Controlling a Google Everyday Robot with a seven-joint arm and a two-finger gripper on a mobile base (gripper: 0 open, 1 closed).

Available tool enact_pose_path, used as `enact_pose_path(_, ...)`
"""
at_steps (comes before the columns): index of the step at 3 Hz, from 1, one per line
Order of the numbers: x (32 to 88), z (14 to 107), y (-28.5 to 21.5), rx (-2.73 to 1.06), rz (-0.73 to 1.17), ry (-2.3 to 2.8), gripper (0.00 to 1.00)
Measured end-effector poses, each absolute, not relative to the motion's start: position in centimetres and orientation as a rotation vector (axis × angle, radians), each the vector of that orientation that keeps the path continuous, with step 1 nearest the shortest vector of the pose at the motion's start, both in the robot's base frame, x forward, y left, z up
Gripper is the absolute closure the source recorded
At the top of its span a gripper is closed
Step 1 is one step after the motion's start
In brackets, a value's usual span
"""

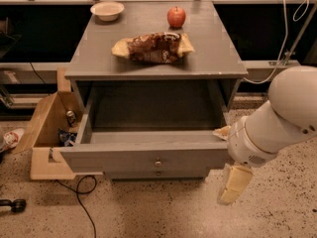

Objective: Close top drawer

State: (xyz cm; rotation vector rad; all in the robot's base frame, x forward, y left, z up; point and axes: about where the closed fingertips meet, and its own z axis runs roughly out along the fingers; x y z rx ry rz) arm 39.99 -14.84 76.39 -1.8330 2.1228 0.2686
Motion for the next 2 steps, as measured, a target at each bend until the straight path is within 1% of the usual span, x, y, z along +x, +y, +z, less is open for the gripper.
enact_pose_path(2, 39.8, 68.9, -15.9, -1.975, 0.197, 2.118, 0.0)
